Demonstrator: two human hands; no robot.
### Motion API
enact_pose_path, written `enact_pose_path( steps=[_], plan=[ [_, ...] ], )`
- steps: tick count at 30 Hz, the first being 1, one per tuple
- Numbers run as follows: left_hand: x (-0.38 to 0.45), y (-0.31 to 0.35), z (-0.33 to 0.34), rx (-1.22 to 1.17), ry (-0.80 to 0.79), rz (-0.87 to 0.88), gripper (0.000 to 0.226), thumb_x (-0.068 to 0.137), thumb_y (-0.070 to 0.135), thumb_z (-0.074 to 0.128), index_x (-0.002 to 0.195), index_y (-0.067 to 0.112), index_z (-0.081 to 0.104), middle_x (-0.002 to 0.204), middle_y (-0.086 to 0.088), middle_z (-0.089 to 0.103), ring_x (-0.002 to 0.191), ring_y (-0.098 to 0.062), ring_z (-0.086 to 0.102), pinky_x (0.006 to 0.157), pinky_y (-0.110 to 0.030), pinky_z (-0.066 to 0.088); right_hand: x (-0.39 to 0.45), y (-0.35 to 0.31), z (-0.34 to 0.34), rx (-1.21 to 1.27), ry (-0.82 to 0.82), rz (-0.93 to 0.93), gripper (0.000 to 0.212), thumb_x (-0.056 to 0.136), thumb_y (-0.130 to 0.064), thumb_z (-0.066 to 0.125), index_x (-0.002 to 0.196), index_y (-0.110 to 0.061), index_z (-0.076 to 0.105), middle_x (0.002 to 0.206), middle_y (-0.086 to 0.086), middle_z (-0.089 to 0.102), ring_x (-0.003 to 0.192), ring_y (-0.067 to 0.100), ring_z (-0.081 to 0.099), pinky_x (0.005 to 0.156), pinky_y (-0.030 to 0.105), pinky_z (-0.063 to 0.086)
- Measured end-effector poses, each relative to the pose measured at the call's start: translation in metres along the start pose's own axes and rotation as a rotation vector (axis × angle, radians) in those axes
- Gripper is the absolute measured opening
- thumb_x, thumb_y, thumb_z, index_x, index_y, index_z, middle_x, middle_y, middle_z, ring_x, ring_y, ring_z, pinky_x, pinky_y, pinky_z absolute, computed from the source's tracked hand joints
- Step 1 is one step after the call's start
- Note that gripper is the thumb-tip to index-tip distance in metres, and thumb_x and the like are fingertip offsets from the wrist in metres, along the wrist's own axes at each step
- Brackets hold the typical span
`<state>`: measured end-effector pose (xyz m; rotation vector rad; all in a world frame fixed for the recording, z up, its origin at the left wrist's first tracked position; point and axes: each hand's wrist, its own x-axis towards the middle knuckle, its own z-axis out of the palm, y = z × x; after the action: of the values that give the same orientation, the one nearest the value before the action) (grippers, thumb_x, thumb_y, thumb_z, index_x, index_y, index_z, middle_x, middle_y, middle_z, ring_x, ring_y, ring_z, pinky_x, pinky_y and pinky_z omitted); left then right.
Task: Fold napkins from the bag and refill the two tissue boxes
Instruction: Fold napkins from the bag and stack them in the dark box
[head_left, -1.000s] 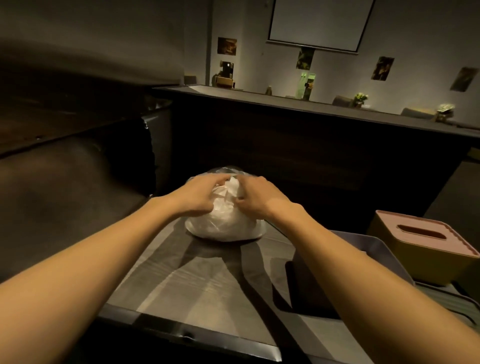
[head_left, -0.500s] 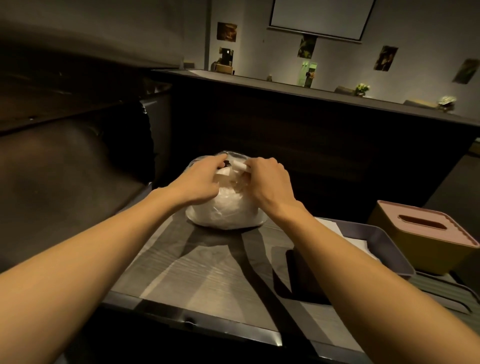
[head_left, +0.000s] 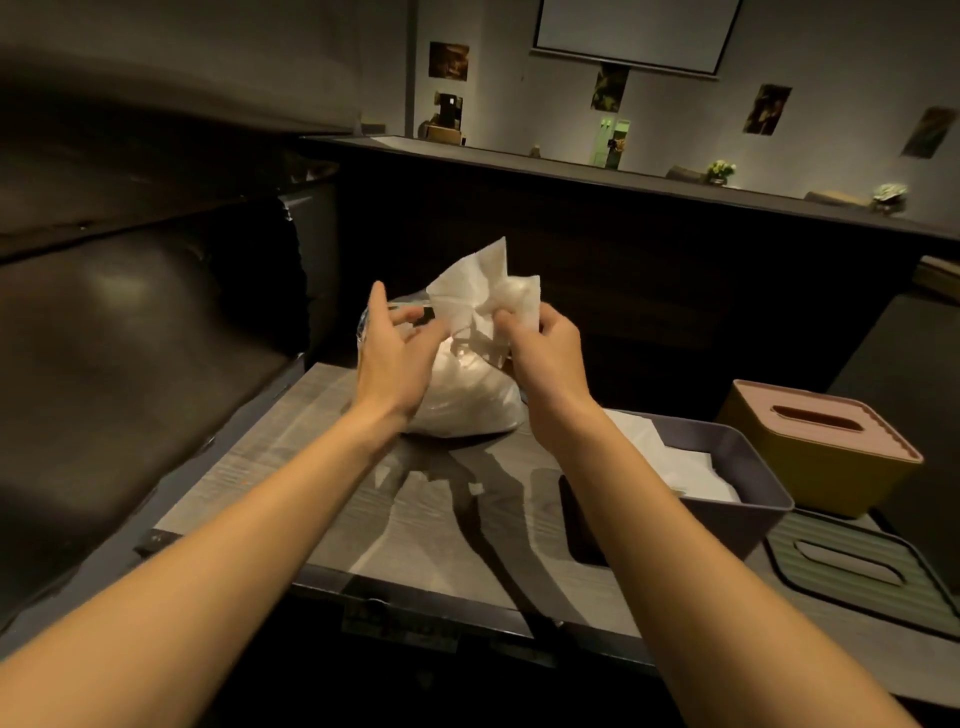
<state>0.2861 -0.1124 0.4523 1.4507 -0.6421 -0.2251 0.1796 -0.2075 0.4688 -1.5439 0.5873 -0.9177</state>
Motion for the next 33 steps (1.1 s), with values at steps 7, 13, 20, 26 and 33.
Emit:
enact_pose_path(
  steps=[7, 13, 20, 26, 33],
  plan=[
    [-0.064, -0.027, -0.007, -0.667, -0.187, -0.417, 0.047, 0.095, 0.027, 0.069, 0.137, 0.009, 0.059, 0.124, -0.018, 0.072, 0.115, -0.034, 0.070, 0.105, -0.050, 0.052, -0.056, 0.044, -0.020, 0.190, -0.314, 0.214, 0.031, 0.101, -0.023, 0.062, 0.130, -0.012, 0.066, 0.117, 0.006, 0.076, 0.106, 0.019, 0.074, 0.093, 0.036, 0.058],
    [-0.070, -0.059, -0.015, -0.367, -0.127, -0.430, 0.037, 0.087, 0.003, 0.076, 0.122, 0.013, 0.069, 0.109, -0.010, 0.078, 0.095, -0.024, 0.077, 0.070, -0.033, 0.062, -0.071, 0.077, -0.021, 0.214, -0.243, 0.195, 0.043, 0.103, -0.050, 0.056, 0.139, -0.026, 0.058, 0.126, 0.002, 0.073, 0.112, 0.024, 0.072, 0.090, 0.041, 0.060],
    [-0.080, -0.065, -0.024, -0.305, -0.301, -0.389, 0.043, 0.087, 0.006, 0.075, 0.128, 0.013, 0.066, 0.112, -0.012, 0.077, 0.101, -0.030, 0.076, 0.073, -0.041, 0.065, -0.077, 0.097, -0.027, 0.143, -0.122, 0.059, 0.038, 0.101, -0.028, 0.068, 0.137, -0.022, 0.060, 0.125, -0.001, 0.073, 0.112, 0.015, 0.071, 0.090, 0.034, 0.061],
    [-0.078, -0.065, -0.024, -0.234, -0.516, -0.399, 0.042, 0.086, 0.011, 0.076, 0.127, 0.007, 0.067, 0.117, -0.017, 0.075, 0.109, -0.034, 0.073, 0.089, -0.045, 0.061, -0.076, 0.097, -0.022, 0.003, -0.046, -0.147, 0.025, 0.101, -0.005, 0.058, 0.116, -0.017, 0.075, 0.106, -0.005, 0.077, 0.103, 0.013, 0.071, 0.089, 0.036, 0.059],
    [-0.077, -0.064, -0.024, -0.135, -0.629, -0.375, 0.044, 0.081, 0.001, 0.078, 0.123, 0.009, 0.067, 0.111, -0.015, 0.077, 0.099, -0.028, 0.075, 0.083, -0.038, 0.063, -0.073, 0.093, -0.014, -0.142, 0.171, -0.460, 0.032, 0.096, -0.003, 0.063, 0.122, -0.020, 0.070, 0.121, -0.010, 0.070, 0.119, 0.004, 0.062, 0.101, 0.022, 0.051]
  ],
)
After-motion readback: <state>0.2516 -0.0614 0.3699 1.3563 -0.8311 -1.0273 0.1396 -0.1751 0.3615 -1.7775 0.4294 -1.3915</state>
